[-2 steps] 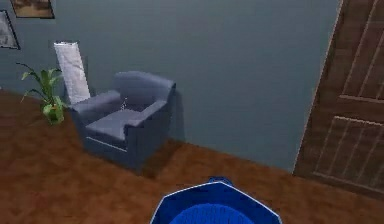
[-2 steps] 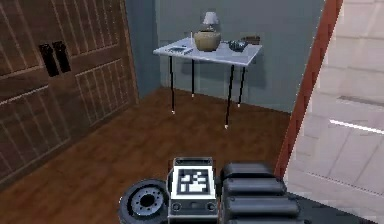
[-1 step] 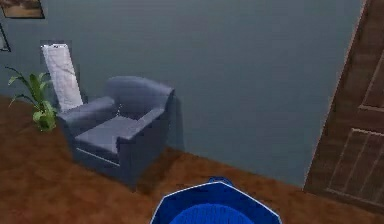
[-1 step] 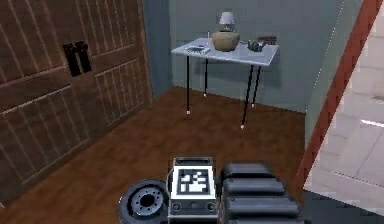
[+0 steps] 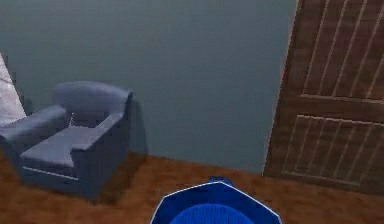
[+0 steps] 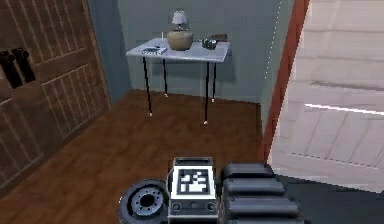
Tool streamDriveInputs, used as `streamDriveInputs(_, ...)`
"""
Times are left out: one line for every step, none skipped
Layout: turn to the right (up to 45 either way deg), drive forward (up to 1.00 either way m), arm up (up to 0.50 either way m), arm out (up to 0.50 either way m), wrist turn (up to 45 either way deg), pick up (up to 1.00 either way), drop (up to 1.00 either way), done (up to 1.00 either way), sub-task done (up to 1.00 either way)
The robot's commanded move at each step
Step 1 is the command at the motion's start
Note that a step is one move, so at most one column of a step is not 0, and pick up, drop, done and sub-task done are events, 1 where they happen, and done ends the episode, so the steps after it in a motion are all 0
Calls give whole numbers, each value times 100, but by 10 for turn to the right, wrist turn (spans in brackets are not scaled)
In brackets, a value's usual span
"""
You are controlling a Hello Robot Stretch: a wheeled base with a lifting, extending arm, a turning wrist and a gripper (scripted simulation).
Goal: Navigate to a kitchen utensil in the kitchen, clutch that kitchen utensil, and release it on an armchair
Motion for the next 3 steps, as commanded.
streamDriveInputs(0,30,0,0,0,0,0,0,0)
streamDriveInputs(-90,0,0,0,0,0,0,0,0)
streamDriveInputs(0,75,0,0,0,0,0,0,0)
